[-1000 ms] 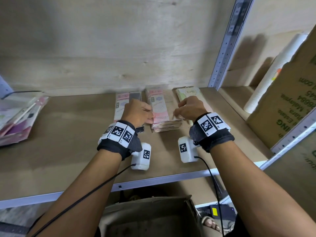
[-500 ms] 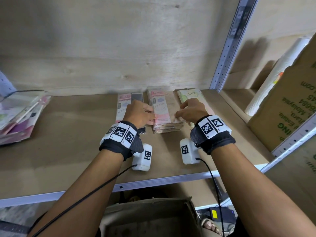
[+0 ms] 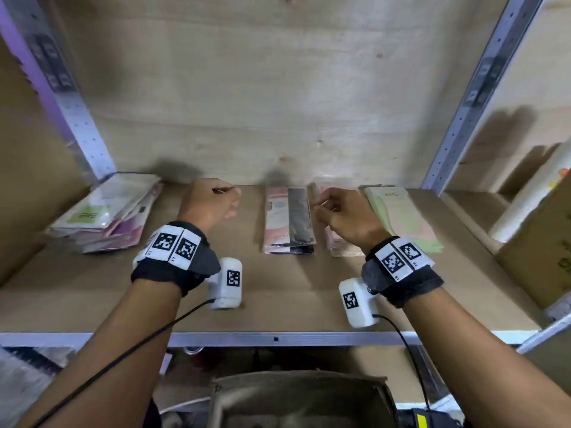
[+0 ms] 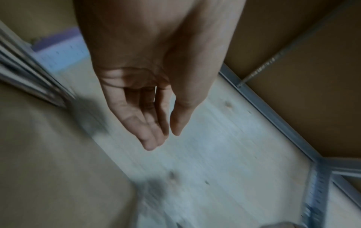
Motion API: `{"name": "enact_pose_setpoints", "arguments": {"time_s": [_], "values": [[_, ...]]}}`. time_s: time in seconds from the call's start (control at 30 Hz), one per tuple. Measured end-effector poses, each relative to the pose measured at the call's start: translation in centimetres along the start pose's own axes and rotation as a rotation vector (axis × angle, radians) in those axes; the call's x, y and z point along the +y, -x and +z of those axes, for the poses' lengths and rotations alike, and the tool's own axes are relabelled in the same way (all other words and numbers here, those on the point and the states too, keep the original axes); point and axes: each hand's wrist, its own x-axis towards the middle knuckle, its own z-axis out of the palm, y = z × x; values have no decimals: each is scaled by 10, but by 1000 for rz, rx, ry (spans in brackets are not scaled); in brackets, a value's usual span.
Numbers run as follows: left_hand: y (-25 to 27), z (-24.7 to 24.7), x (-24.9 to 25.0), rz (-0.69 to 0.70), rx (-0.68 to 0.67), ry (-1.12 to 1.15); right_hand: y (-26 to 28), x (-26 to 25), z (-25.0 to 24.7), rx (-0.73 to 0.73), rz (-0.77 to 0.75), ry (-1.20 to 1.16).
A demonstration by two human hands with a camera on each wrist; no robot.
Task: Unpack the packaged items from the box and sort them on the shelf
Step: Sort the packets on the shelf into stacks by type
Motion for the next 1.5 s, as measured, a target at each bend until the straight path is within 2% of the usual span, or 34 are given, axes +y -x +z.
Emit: {"name": "enact_pose_setpoints", "arguments": {"time_s": [0.2,0.27,0.37,0.6,0.73,0.87,1.03,1.13,1.27,1.4,1.5], "values": [[-5,-112,-44,-65,209,-132,-5,-57,87,-338,-34,-93],[-9,-144,-59,-111,251,-203,-14,-78,122,-422,-27,-105],[-17,-180,-77,-165,268,-158,-26,-107,171,-520,8,-152],[-27,-219,-102,-262,193,-263,-52,-156,256,-553,54,-278],[-22,-222,-103,-249,133,-338,-57,-170,286,-524,149,-399],[-15,-223,-95,-229,58,-494,-54,-171,293,-471,192,-439],[0,-215,-85,-230,-43,-559,-46,-162,274,-431,224,-490],[6,-211,-81,-233,-81,-625,-42,-159,267,-453,257,-513],[20,-195,-70,-174,-115,-652,-33,-152,244,-455,246,-445],[27,-176,-61,-105,-159,-605,-31,-136,211,-447,241,-240],[27,-161,-60,-82,-198,-567,-27,-121,184,-440,258,-296]]}}
